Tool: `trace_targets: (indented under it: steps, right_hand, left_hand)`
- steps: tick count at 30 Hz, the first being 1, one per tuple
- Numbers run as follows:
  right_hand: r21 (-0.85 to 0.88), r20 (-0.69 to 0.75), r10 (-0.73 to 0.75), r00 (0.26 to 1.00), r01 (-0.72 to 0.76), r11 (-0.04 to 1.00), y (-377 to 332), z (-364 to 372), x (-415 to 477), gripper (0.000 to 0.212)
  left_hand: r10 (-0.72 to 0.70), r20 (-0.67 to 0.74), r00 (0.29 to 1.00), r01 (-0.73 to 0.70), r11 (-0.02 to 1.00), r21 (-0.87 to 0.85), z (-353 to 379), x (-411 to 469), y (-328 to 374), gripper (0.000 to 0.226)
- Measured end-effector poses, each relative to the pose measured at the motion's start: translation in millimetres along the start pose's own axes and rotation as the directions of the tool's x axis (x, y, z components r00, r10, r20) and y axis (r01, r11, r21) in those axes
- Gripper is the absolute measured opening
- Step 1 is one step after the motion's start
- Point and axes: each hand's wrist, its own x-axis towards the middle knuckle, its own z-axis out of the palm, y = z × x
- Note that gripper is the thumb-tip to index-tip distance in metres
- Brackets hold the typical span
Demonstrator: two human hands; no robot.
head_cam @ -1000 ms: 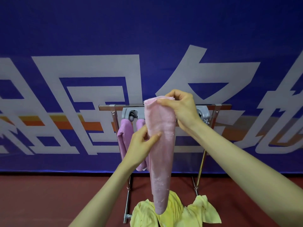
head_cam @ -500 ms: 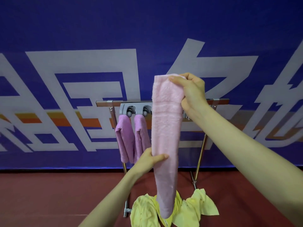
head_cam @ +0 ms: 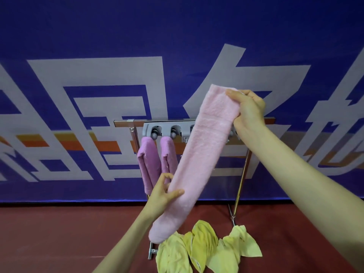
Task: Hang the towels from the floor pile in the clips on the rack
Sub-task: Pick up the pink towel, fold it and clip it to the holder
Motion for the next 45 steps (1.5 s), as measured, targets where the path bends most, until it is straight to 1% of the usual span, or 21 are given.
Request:
trace_targets:
  steps: [2, 3, 5, 6, 8, 10, 13, 15, 17, 19, 22, 25, 27, 31, 33, 35, 37, 40, 42, 44, 45]
  right_hand:
    - [0.005, -0.021, -0.003, 1.000, 0.003, 1.000, -2, -2, 3, 0.020]
    - [0.010, -0.032, 0.001, 0.999, -0.001, 1.000, -1, -3, 5, 0.020]
    - [0.030, -0.053, 0.014, 0.998, -0.012, 0.999, 1, -5, 8, 0.021]
    - [0.034, -0.061, 0.016, 0.998, -0.014, 0.999, 2, -6, 8, 0.021]
    - [0.025, -0.070, 0.006, 0.998, -0.005, 1.000, 5, -8, 11, 0.021]
    - [-0.006, -0.067, -0.039, 0.997, 0.038, 0.999, 8, -11, 15, 0.021]
    - [-0.171, -0.031, -0.129, 0.991, 0.122, 0.978, 13, -17, 20, 0.020]
    - [-0.300, 0.010, -0.139, 0.990, 0.135, 0.944, 20, -21, 22, 0.020]
    - [-0.394, 0.055, -0.123, 0.991, 0.135, 0.909, 30, -26, 22, 0.024]
    - [-0.470, 0.088, -0.086, 0.992, 0.117, 0.875, 44, -31, 21, 0.027]
    - [-0.518, 0.176, 0.073, 0.982, 0.029, 0.855, 62, -38, 12, 0.024]
    - [-0.586, 0.340, 0.270, 0.901, -0.022, 0.810, 73, -40, -4, 0.016]
    - [-0.613, 0.413, 0.359, 0.837, -0.036, 0.789, 80, -41, -13, 0.016]
    - [-0.614, 0.499, 0.423, 0.756, -0.036, 0.789, 97, -44, -24, 0.026]
    - [-0.589, 0.571, 0.438, 0.694, -0.025, 0.807, 99, -46, -26, 0.033]
    - [-0.534, 0.637, 0.459, 0.620, -0.074, 0.842, 101, -46, -28, 0.040]
    - [-0.501, 0.686, 0.471, 0.555, -0.110, 0.859, 106, -44, -31, 0.046]
    - [-0.491, 0.707, 0.476, 0.524, -0.121, 0.863, 116, -43, -33, 0.045]
    - [-0.509, 0.701, 0.497, 0.511, -0.129, 0.851, 123, -45, -31, 0.050]
    - [-0.530, 0.683, 0.541, 0.491, -0.176, 0.829, 124, -46, -28, 0.057]
    - [-0.536, 0.671, 0.560, 0.486, -0.203, 0.819, 123, -47, -25, 0.054]
  left_hand:
    - [-0.065, 0.066, 0.996, 0.062, 0.996, 0.059, -4, 0, -2, 0.050]
    - [-0.096, 0.115, 0.989, 0.085, 0.991, 0.101, -5, -1, -3, 0.047]
    - [-0.146, 0.188, 0.971, 0.108, 0.974, 0.200, -6, -3, -3, 0.023]
    - [-0.173, 0.206, 0.963, 0.129, 0.969, 0.211, -7, -4, -3, 0.013]
    - [-0.212, 0.219, 0.953, 0.182, 0.972, 0.148, -7, -6, 1, 0.010]
    - [-0.209, 0.232, 0.950, 0.200, 0.978, 0.064, -7, -8, 7, 0.012]
    - [-0.191, 0.250, 0.949, 0.215, 0.974, -0.075, -7, -6, 18, 0.020]
    - [-0.163, 0.235, 0.958, 0.203, 0.966, -0.158, -7, -1, 27, 0.025]
    - [-0.117, 0.214, 0.970, 0.164, 0.962, -0.217, -5, 5, 40, 0.032]
    - [-0.073, 0.198, 0.977, 0.123, 0.959, -0.255, -3, 10, 53, 0.033]
    - [-0.011, 0.219, 0.976, 0.076, 0.953, -0.292, 1, 15, 77, 0.027]
    - [0.035, 0.242, 0.970, 0.042, 0.952, -0.305, 4, 19, 93, 0.020]
    - [0.052, 0.244, 0.968, 0.026, 0.952, -0.305, 5, 20, 100, 0.025]
    - [0.052, 0.235, 0.971, 0.022, 0.952, -0.305, 3, 21, 102, 0.028]
    - [0.032, 0.273, 0.962, 0.043, 0.963, -0.265, 0, 20, 103, 0.024]
    - [0.011, 0.328, 0.944, 0.062, 0.976, -0.210, -3, 19, 103, 0.015]
    - [-0.012, 0.375, 0.927, 0.076, 0.985, -0.156, -5, 19, 104, 0.016]
    - [-0.016, 0.407, 0.913, 0.061, 0.994, -0.096, -10, 20, 104, 0.017]
    - [-0.028, 0.413, 0.910, 0.063, 0.995, -0.071, -16, 22, 103, 0.016]
    - [-0.049, 0.423, 0.905, 0.074, 0.996, -0.043, -21, 25, 101, 0.011]
    - [-0.062, 0.425, 0.903, 0.081, 0.996, -0.026, -24, 27, 99, 0.010]
